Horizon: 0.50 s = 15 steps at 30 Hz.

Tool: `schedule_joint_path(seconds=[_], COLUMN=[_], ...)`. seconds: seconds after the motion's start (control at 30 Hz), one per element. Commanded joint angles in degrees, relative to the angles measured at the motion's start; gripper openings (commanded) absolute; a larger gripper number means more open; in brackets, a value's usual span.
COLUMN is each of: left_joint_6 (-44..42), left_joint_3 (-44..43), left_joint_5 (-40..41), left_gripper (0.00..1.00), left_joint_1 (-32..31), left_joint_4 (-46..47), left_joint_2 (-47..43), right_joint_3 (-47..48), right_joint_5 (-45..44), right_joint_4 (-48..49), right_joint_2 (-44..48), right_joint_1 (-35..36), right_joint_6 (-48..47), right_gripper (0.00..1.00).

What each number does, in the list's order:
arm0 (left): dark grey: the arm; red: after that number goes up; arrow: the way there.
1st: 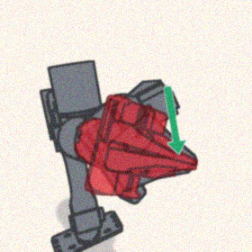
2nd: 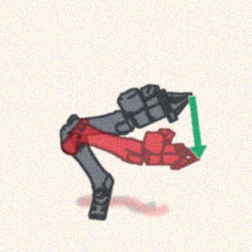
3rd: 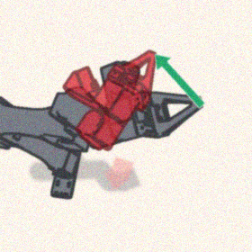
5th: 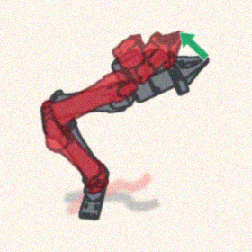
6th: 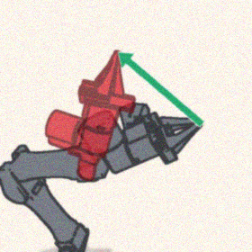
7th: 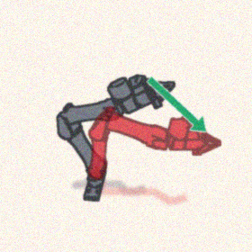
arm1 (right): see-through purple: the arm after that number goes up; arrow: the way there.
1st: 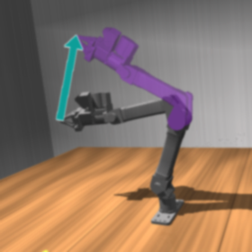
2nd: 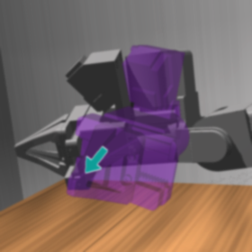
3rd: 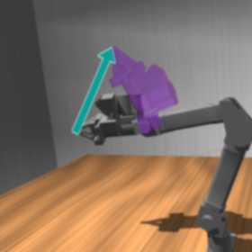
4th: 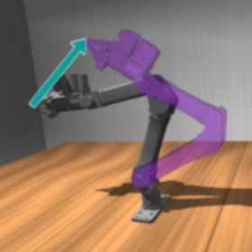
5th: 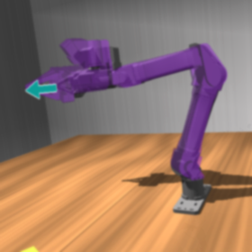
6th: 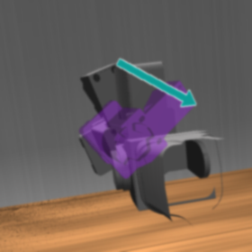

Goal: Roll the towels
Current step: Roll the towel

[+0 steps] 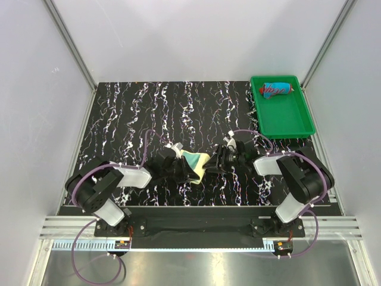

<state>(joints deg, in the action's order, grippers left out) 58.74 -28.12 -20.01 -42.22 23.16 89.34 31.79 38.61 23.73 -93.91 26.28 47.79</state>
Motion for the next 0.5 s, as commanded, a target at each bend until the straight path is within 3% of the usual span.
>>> schedule_joint_path(seconds=[0.0, 0.23, 0.47], left_joint_6=[2.69, 4.8, 5.59], left_joint_3=[1.66, 3.33, 3.68], left_joint_5=[-3.1, -5.48, -6.27], left_gripper=[0.0, 0.0, 0.0], left_joint_1=[1.52, 2.58, 3.1], left_joint_4=[6.54, 11.47, 12.96], left_joint_2=[1.54, 4.61, 5.32], right_joint_3=[-0.94, -1.38, -1.03], right_joint_5=[-0.2, -1.17, -2.84], right_joint_4=[5.71, 9.93, 12.66], right_joint_2=[-1.62, -4.35, -7.16], right_joint_1=[0.87, 2.63, 3.78], right_joint_6=[0.99, 3.18, 4.15], right_gripper=[0.55, 0.67, 0.66])
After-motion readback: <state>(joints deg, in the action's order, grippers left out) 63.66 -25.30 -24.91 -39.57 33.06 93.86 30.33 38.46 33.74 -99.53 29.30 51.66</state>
